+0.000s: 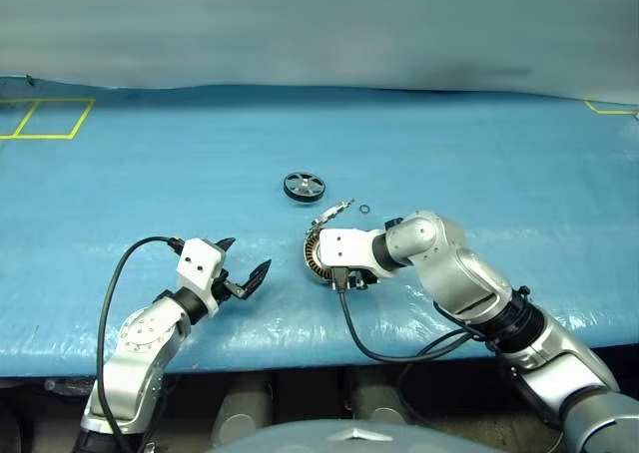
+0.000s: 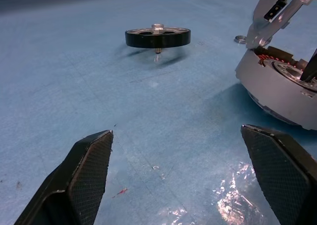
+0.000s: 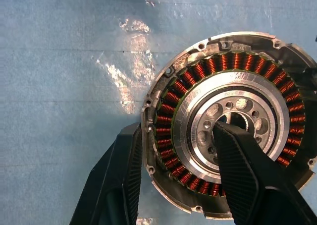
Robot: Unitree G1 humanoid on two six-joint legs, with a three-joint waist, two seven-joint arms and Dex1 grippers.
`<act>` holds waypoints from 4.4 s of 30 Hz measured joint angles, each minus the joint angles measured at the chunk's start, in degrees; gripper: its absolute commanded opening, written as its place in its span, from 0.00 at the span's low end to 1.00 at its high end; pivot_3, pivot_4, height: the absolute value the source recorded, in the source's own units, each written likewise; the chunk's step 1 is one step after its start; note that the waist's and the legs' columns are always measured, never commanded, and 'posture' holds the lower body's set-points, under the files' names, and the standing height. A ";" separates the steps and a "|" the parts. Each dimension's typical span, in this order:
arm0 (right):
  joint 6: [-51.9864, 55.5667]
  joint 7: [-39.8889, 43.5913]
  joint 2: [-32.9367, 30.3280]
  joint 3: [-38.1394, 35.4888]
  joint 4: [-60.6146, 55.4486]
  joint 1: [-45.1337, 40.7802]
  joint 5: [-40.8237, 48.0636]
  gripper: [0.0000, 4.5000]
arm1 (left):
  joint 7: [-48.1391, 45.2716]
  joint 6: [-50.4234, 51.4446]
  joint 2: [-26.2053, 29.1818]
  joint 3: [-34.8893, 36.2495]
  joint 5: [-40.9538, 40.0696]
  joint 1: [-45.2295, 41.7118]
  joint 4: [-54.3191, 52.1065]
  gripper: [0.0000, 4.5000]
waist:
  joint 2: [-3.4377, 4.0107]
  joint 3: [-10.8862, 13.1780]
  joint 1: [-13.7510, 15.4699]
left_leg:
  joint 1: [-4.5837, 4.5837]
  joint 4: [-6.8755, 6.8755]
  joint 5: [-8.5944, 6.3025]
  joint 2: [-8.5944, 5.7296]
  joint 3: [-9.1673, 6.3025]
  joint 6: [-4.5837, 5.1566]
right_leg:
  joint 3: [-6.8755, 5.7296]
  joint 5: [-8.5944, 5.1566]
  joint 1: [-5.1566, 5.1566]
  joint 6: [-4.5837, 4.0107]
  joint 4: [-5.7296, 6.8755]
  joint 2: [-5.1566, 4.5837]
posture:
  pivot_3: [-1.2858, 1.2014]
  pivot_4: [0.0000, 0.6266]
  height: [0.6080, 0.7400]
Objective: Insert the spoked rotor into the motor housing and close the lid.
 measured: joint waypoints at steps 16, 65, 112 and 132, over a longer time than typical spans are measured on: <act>-1.25 -4.95 6.83 2.18 5.55 -2.52 3.17 0.41 | -0.05 0.01 0.17 -0.29 0.00 0.37 0.00 1.00 | -0.01 -0.01 -0.84 | 0.16 -0.04 0.02 0.03 0.00 -0.03 | 0.01 -0.02 0.03 -0.05 0.10 0.02 | 0.52 0.24 1.00; -1.02 -38.87 13.11 -29.40 -0.80 20.23 16.12 0.77 | -3.12 -0.73 0.67 -0.29 -0.55 1.09 -0.06 1.00 | 0.06 0.06 1.06 | -0.37 -0.02 0.03 -0.04 0.03 -0.04 | -0.01 0.00 -0.36 -0.03 -0.05 -0.06 | 0.52 0.24 1.00; -16.00 -54.40 21.88 -28.72 18.81 16.58 16.99 0.15 | -4.89 -3.52 2.53 -2.27 1.64 1.52 -0.04 1.00 | 0.17 0.07 0.43 | -0.13 -0.21 0.04 -0.03 0.06 -0.02 | 0.07 -0.04 -0.24 -0.12 -0.03 -0.02 | 0.52 0.24 1.00; -4.29 -43.20 17.55 -14.39 -3.43 18.67 23.00 0.15 | -5.03 -3.67 2.52 -2.17 1.55 2.46 -0.04 1.00 | 0.17 0.07 0.57 | -0.19 -0.20 0.04 -0.02 0.04 -0.03 | 0.05 -0.06 -0.28 -0.13 -0.07 -0.04 | 0.52 0.24 1.00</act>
